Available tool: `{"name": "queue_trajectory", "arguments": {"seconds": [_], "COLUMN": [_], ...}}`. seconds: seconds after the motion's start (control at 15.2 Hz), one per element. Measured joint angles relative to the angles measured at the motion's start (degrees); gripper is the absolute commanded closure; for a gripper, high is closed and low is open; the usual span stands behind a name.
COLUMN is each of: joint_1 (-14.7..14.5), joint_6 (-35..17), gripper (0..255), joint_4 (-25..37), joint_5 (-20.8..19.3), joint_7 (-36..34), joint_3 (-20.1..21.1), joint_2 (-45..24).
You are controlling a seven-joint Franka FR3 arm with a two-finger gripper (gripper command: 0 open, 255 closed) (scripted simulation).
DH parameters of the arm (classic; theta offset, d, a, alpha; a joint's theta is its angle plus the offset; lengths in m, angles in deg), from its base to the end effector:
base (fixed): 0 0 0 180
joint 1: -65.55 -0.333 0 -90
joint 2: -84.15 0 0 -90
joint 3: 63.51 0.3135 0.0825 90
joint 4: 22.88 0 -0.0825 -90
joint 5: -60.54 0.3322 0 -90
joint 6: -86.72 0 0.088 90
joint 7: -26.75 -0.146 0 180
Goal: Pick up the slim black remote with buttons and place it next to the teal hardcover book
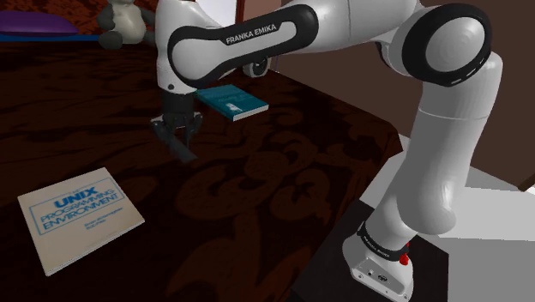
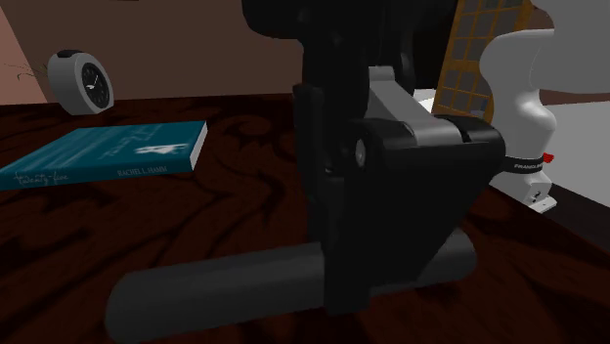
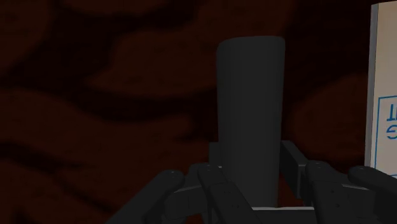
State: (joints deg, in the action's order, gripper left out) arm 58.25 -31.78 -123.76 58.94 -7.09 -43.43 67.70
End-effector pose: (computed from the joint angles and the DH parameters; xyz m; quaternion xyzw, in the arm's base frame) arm 0.5321 0.2571 0.3962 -0.9975 0.0574 0.0020 0.0408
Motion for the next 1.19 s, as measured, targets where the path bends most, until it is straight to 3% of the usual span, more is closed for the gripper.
{"name": "queue_trajectory", "arguments": {"seconds": [0.53, 1.19], "joint_1": [6.49, 14.36], "joint_6": [-0.98, -0.79], "gripper": [255, 255], "joint_4": [-7.82, -12.3], "joint_5": [3.33, 5.54], "joint_7": [9.94, 24.06], "joint_3": [-2.57, -7.94], "joint_2": [6.7, 10.58]}}
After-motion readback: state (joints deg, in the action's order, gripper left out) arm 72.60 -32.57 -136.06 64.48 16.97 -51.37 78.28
